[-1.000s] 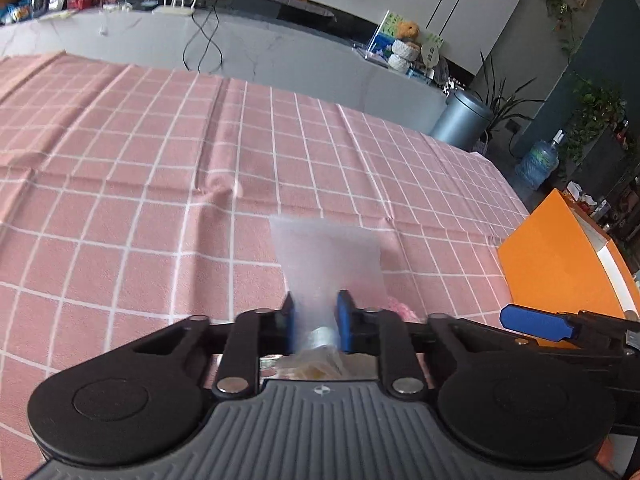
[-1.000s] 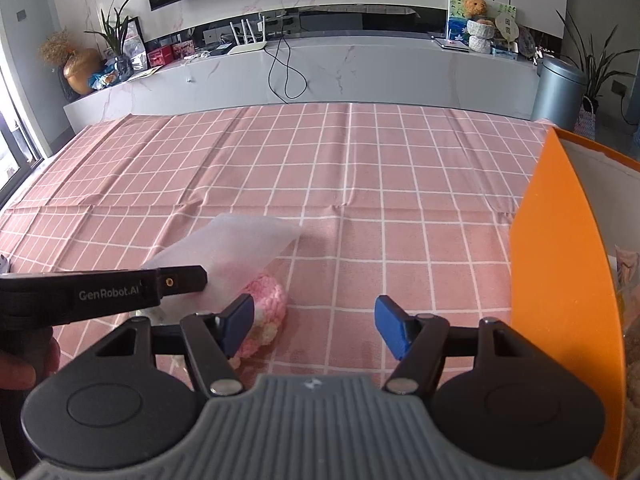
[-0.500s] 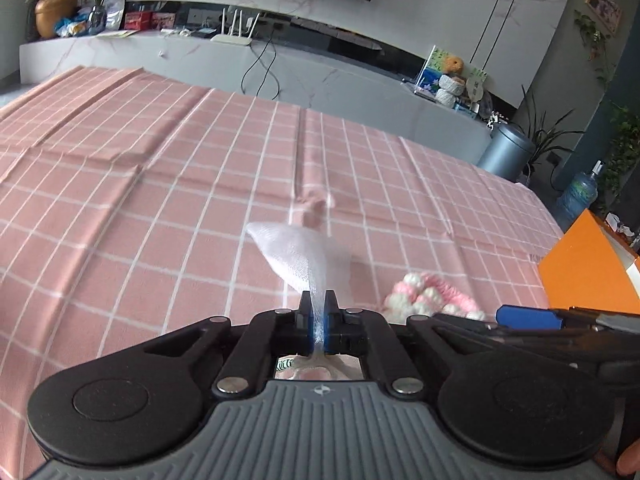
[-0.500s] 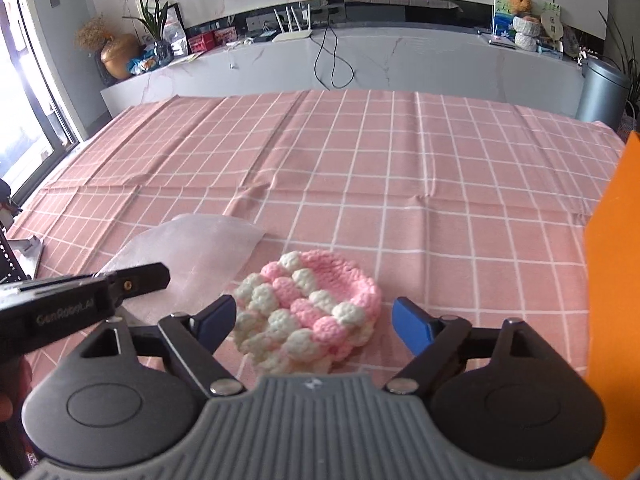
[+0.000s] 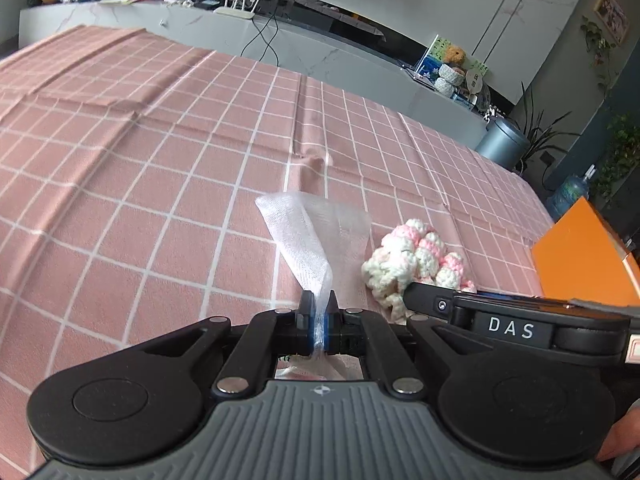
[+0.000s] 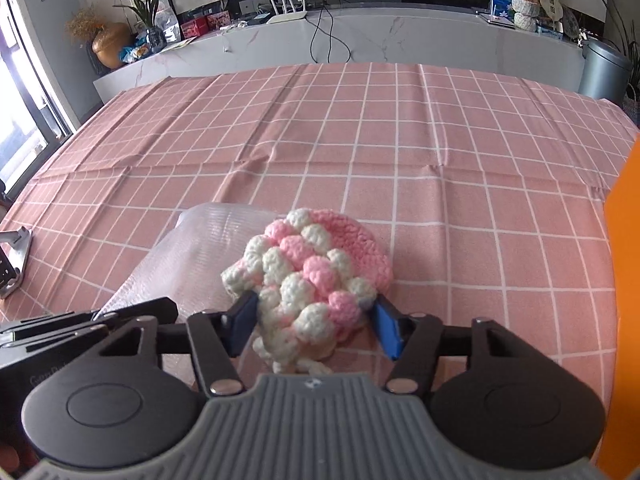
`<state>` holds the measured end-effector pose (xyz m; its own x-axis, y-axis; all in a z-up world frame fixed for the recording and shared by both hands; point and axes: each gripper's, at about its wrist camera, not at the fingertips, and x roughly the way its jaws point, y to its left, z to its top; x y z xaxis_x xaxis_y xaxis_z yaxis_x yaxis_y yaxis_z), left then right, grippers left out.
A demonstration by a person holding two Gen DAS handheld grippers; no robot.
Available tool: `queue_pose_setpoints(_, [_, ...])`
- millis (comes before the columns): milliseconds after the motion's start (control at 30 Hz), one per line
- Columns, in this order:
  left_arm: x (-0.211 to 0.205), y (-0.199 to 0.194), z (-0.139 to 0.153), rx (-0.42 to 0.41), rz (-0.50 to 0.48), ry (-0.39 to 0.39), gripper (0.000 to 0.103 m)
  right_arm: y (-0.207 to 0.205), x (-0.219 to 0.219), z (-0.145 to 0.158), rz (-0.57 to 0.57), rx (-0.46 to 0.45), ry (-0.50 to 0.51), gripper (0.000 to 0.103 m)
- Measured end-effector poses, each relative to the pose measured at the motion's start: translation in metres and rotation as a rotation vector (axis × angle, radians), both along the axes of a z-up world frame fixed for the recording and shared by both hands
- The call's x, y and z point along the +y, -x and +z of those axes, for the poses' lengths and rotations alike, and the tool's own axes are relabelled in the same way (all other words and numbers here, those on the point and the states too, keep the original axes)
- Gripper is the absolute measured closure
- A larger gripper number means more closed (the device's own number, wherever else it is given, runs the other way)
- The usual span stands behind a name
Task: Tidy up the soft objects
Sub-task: 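Grasp the clear bag with the left tool while the right tool grasps the pink-white crochet piece, then lift and carry the clear bag and crochet piece over the orange box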
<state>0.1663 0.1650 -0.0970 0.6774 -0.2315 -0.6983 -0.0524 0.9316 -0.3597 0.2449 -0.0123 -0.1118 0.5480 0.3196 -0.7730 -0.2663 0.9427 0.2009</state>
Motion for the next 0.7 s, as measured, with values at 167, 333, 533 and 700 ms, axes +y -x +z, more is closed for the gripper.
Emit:
queue_pose_setpoints(167, [-0.004, 0.007, 0.005, -0.008, 0.005, -0.01, 0.099, 0.011, -0.006, 0.005, 0.017, -0.02, 0.024, 0.065])
queue_pose_setpoints(333, [-0.012, 0.016, 0.018, -0.036, 0.004, -0.023, 0.099, 0.03, -0.021, 0.018, 0.028, -0.055, 0.032, 0.072])
queue_pose_setpoints(533, [-0.028, 0.031, 0.04, -0.087, -0.02, -0.041, 0.099, 0.061, -0.044, 0.041, 0.041, -0.12, 0.035, 0.075])
queue_pose_setpoints(700, [-0.05, 0.046, 0.061, -0.138, -0.058, -0.074, 0.099, 0.084, -0.068, 0.059, 0.025, -0.164, 0.017, 0.075])
